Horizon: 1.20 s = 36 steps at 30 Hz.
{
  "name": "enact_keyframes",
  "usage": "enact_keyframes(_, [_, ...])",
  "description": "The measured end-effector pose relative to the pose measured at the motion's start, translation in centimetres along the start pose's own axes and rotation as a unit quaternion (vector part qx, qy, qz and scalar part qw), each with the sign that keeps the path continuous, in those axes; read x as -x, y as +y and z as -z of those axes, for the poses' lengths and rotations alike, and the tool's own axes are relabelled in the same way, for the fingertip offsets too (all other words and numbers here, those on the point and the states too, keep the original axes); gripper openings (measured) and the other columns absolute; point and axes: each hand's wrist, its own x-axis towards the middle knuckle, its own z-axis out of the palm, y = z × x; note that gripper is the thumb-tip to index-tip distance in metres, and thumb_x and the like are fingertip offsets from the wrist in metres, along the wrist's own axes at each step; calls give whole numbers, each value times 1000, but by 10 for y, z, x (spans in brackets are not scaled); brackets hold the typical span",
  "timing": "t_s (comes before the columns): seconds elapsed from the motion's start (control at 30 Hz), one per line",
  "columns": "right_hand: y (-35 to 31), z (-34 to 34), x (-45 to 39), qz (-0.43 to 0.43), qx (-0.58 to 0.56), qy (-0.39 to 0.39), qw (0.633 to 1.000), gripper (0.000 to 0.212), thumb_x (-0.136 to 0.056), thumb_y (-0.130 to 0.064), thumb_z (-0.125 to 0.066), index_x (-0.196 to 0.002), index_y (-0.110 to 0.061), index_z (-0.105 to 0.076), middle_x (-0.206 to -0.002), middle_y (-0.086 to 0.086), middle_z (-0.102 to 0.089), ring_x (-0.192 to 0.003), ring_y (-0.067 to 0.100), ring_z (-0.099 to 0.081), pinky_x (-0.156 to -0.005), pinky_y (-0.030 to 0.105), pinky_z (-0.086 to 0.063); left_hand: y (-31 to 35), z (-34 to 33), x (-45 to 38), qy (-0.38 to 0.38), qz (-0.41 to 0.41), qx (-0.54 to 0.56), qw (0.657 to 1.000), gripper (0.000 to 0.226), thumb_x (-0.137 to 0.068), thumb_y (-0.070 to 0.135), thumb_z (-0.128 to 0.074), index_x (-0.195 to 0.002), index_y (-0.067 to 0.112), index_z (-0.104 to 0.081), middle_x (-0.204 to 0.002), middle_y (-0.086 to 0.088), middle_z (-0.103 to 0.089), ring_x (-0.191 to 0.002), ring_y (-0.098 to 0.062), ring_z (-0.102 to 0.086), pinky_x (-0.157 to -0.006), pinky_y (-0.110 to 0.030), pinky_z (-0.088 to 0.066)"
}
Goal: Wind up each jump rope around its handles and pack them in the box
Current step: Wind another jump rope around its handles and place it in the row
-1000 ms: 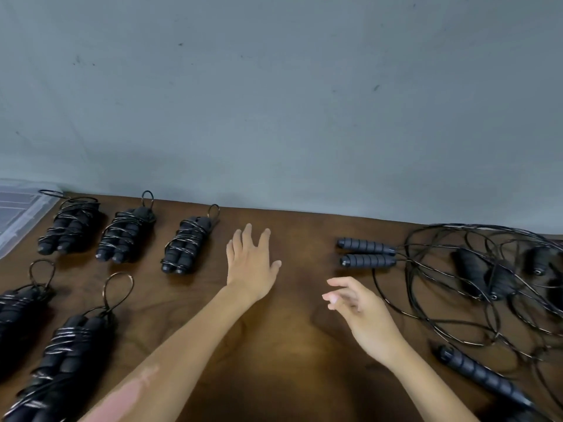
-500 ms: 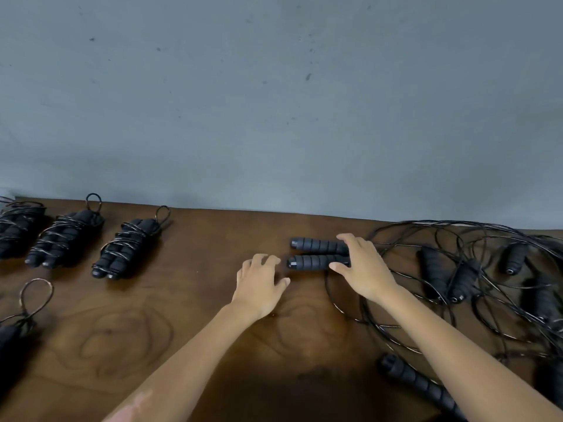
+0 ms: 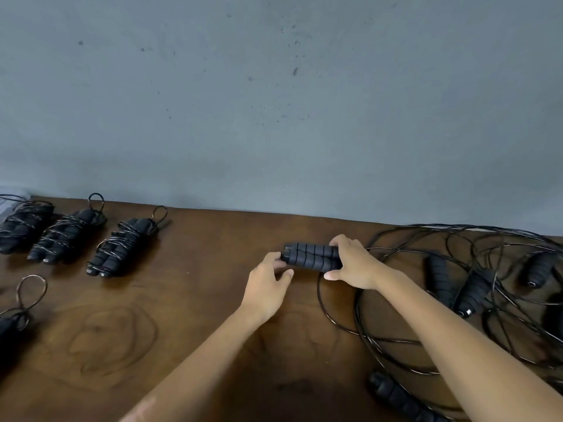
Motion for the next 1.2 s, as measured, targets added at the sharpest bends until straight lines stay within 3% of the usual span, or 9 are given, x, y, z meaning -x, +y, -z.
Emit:
enact_keyframes(0.13, [-1, 2, 11, 25, -10, 45, 999, 76, -90, -40, -75, -147, -12, -33, -139, 8, -46, -125, 23, -48, -109, 36, -43, 14, 5, 6, 16, -9, 74, 997, 50, -102, 18, -65, -149, 23, -49, -132, 9, -66, -117, -6, -62, -107, -27, -47])
enact_keyframes(0.33, [-13, 16, 44, 27, -88, 98, 991, 72, -94, -47, -68, -145, -16, -28, -136, 0, -47, -110, 18, -57, -97, 33, -50, 43, 22, 14, 19, -32, 237, 971, 47, -102, 21, -67, -147, 23, -51, -133, 6, -66, -121, -12, -64, -104, -37, -56])
enact_keyframes(0.6, [-64, 53, 107, 31, -210, 210, 954, 64, -91, -47, -71, -135, -21, -32, -126, -5, -52, -104, 12, -59, -87, 35, -53, 98, 13, 58, -82, -85, 362, 925, 50, -105, 49, -55, -148, 24, -51, -135, 1, -69, -126, -21, -66, -113, -45, -48])
enact_keyframes(0.73, [-87, 64, 137, 32, -261, 236, 935, 60, -89, -47, -72, -129, -23, -34, -127, -4, -54, -104, 10, -62, -90, 40, -56, 127, 14, 86, -101, -135, 433, 886, 51, -104, 42, -49, -151, 20, -47, -140, -7, -66, -134, -21, -60, -111, -38, -49])
enact_keyframes(0.87, [-108, 67, 161, 47, -311, 249, 916, 43, -93, -32, -69, -120, -29, -35, -124, -3, -52, -100, 2, -60, -81, 26, -54, 152, 16, 105, -96, -150, 462, 869, 54, -99, 37, -60, -149, 22, -48, -138, -8, -68, -130, -20, -63, -111, -40, -50])
enact_keyframes(0.97, [-113, 74, 180, 72, -334, 244, 908, 41, -93, -25, -67, -122, -29, -39, -125, -3, -52, -104, 0, -59, -78, 17, -49, 163, 21, 117, -101, -153, 481, 857, 38, -106, 24, -58, -143, 26, -52, -135, -9, -69, -128, -21, -64, -108, -40, -51])
enact_keyframes(1.03, [-112, 84, 194, 90, -356, 214, 905, 47, -91, -29, -70, -128, -29, -43, -125, -5, -57, -110, 3, -61, -88, 23, -51, 170, 31, 123, -122, -142, 500, 846, 34, -108, 20, -54, -142, 22, -53, -131, -14, -70, -122, -24, -68, -97, -39, -59])
enact_keyframes(1.1, [-109, 95, 207, 95, -385, 193, 897, 43, -95, -37, -67, -133, -32, -48, -121, -11, -64, -108, 2, -65, -95, 30, -52, 176, 45, 128, -158, -132, 510, 835, 31, -109, 17, -52, -140, 17, -54, -131, -22, -68, -119, -33, -70, -96, -52, -60])
enact_keyframes(1.2, [-103, 113, 221, 75, -409, 195, 888, 32, -100, -45, -57, -128, -29, -57, -112, -8, -72, -99, 4, -70, -95, 40, -57, 184, 66, 135, -224, -113, 495, 832, 32, -107, 15, -54, -140, 15, -55, -130, -20, -70, -111, -37, -71, -92, -59, -59])
